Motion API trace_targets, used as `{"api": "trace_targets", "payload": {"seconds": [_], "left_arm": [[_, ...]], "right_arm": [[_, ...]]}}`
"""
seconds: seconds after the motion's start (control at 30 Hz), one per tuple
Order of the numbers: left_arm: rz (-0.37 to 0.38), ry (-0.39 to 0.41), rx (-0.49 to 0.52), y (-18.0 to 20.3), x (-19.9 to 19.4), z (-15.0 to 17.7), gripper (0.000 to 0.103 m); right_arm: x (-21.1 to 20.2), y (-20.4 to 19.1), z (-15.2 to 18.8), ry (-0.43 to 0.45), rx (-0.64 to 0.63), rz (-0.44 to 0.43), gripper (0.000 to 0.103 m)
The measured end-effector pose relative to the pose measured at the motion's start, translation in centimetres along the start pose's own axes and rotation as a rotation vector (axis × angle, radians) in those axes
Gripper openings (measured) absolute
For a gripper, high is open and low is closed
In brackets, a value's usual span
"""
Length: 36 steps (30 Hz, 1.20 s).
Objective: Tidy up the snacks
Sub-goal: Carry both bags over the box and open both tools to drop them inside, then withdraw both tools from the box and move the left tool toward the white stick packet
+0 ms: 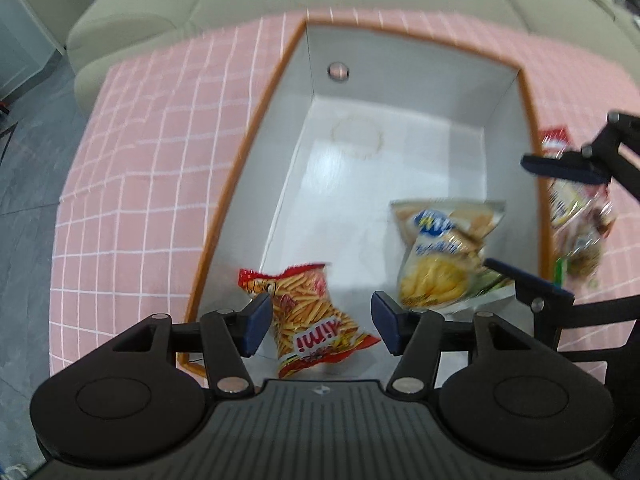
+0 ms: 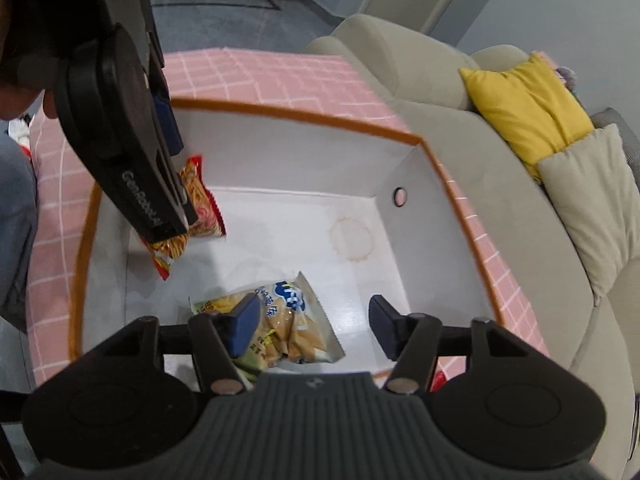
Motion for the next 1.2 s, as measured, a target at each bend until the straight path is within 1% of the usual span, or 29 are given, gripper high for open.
{"api": "trace_targets", "payload": {"seconds": [0.1,0.17,0.33,0.43,0.57,0.7,0.83,0.9,0.97,1.1,1.2], "left_arm": [[0.009,0.065,-0.04,0.0,-2.2,-0.3,0.067],[0.019,0.104,-0.068,0.3,-3.6,-0.4,0.067],[0.04,0.224,-0.081,2.3,-7.2,-0.5,0.067],[0.06,0.294,-0.094,3.5,-9.1,-0.4,0.067],[0.068,0.384,-0.12,5.3,-11.3,-0.2,0.071],[0.111,0.451,-0.152,7.1,-12.6,0.5,0.071],[0.15,0.493,-0.154,9.0,-13.4,1.2,0.071],[0.17,0.494,-0.159,10.0,-13.3,1.7,0.071],[0.207,0.496,-0.16,11.1,-13.0,2.1,0.071],[0.24,0.495,-0.125,13.4,-12.2,3.0,0.071],[0.249,0.484,-0.088,15.1,-11.4,3.6,0.071]], "right_arm": [[-1.8,0.6,-0.2,0.021,0.045,0.023,0.067],[-3.2,0.9,-0.3,0.038,0.082,0.032,0.068],[-6.7,1.6,-0.1,0.08,0.185,0.08,0.069],[-8.9,2.1,0.4,0.114,0.271,0.108,0.069],[-11.7,2.7,1.8,0.145,0.392,0.154,0.069],[-14.4,3.2,3.7,0.165,0.492,0.23,0.069],[-16.6,3.3,6.2,0.175,0.579,0.295,0.069],[-17.6,3.2,7.4,0.182,0.617,0.326,0.069],[-18.5,3.3,8.8,0.189,0.65,0.356,0.069],[-19.7,3.1,11.3,0.174,0.691,0.403,0.069],[-20.3,3.0,13.0,0.163,0.718,0.433,0.069]]}}
Point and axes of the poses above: each gripper's, at about its wrist camera, not at the fingertips, and x roughly the way its jaws point, y to its right, z to its underside, the point moved 5 cm from there along x, roughly the way its jaws point, and after that the axes turned 9 degrees about y, right-handed, at the moved point
